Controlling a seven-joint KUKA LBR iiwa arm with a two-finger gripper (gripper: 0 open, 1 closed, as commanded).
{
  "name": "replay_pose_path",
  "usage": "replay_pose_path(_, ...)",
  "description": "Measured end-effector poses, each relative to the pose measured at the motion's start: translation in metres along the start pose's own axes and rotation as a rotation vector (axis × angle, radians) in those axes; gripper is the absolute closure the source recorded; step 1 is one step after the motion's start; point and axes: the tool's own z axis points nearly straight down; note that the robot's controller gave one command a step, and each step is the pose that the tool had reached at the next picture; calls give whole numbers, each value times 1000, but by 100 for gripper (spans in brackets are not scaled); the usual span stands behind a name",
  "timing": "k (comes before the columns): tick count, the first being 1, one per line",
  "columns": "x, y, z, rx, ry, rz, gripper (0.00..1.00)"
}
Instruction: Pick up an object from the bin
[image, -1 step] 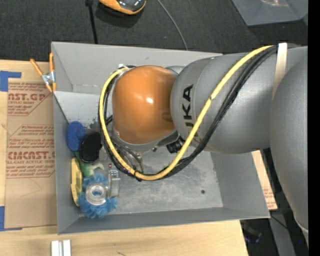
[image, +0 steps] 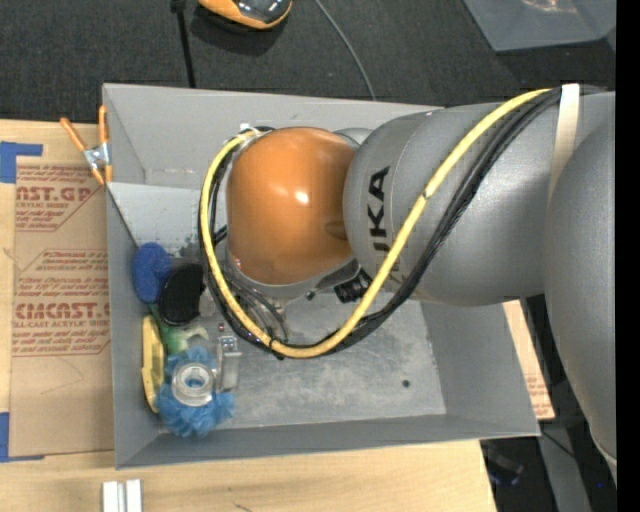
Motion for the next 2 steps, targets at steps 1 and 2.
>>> replay_pose_path(1,-6,2,33,-1,-1,-72,0)
replay_pose_path(2,-1,-2,99,-2,-2,-42,0)
